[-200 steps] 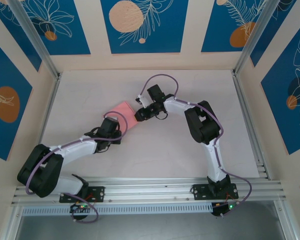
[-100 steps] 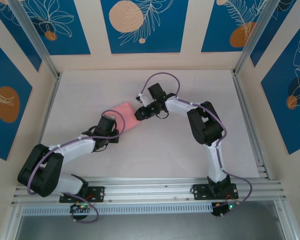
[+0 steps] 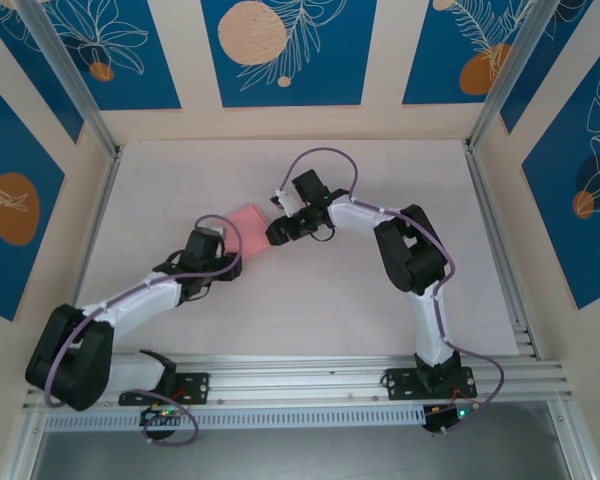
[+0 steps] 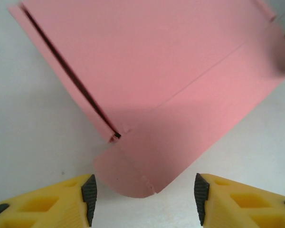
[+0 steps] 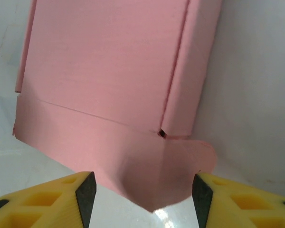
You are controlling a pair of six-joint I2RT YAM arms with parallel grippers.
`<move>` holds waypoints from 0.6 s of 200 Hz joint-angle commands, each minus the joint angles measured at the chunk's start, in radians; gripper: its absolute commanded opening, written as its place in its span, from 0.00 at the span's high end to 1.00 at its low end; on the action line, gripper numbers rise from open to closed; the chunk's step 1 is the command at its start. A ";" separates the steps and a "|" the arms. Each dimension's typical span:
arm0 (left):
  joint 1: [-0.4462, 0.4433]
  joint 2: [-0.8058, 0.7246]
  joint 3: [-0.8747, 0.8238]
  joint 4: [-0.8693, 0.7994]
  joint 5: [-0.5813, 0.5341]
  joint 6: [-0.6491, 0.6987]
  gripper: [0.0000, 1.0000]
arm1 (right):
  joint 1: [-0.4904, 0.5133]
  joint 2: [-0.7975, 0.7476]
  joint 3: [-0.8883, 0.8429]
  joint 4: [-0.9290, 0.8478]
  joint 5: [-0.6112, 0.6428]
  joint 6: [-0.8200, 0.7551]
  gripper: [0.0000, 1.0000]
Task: Fold the paper box
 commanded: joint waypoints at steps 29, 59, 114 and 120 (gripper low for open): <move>0.158 -0.020 0.158 -0.114 0.026 0.125 0.32 | -0.014 -0.110 -0.017 -0.001 0.010 0.182 0.35; 0.261 0.136 0.260 -0.109 0.146 0.194 0.28 | -0.016 -0.098 -0.018 0.001 0.007 0.306 0.31; 0.314 0.403 0.421 -0.163 0.276 0.242 0.27 | -0.019 -0.092 -0.081 0.083 -0.033 0.408 0.24; 0.320 0.424 0.431 -0.170 0.285 0.242 0.29 | -0.022 -0.084 -0.079 0.084 -0.042 0.411 0.24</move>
